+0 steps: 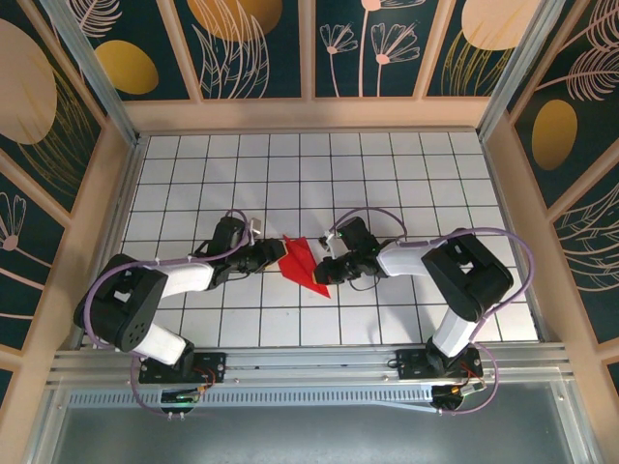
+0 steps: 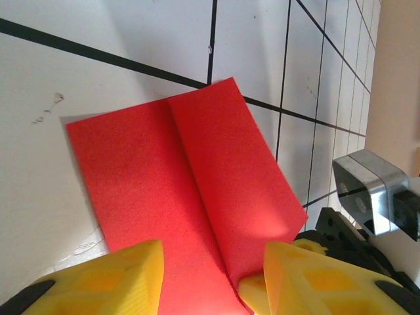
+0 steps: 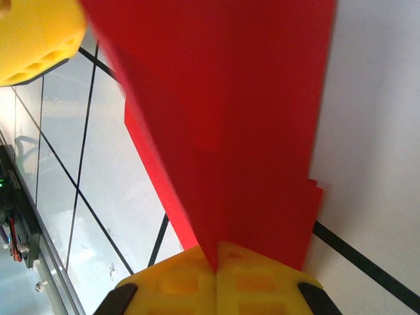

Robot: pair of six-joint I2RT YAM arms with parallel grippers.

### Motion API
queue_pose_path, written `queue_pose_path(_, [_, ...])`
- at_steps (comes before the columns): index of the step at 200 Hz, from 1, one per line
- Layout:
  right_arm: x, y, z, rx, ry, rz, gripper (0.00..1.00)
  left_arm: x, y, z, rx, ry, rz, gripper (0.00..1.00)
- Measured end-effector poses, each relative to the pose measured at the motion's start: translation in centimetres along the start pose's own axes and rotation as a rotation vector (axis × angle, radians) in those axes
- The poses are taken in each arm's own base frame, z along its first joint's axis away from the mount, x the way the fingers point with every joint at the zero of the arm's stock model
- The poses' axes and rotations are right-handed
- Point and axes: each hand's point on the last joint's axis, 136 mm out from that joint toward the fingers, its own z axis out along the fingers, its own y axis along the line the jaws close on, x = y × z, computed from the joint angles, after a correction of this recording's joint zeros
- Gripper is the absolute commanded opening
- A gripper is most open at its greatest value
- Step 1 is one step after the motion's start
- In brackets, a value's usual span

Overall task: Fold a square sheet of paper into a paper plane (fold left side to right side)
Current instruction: Fourth fold the wing at the center of the table.

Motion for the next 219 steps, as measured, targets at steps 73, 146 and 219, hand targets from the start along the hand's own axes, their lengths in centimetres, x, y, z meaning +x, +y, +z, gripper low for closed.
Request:
queue_pose_path(73, [0.1, 0.1, 0.1, -0.011, 0.004, 0.009, 0.00, 0.6, -0.6, 1.9, -0.011, 0.034, 0.005, 0.43])
queue_pose_path(146, [-0.1, 0.1, 0.0, -0.016, -0.001, 0.020, 0.00, 0.6, -1.1, 3.8, -0.028, 0.050, 0.011, 0.42])
queue_pose_path(219, [0.0, 0.2, 0.0, -0.023, 0.003, 0.020, 0.03, 0.3, 0.0, 4.4, -0.089, 0.047, -0.007, 0.42])
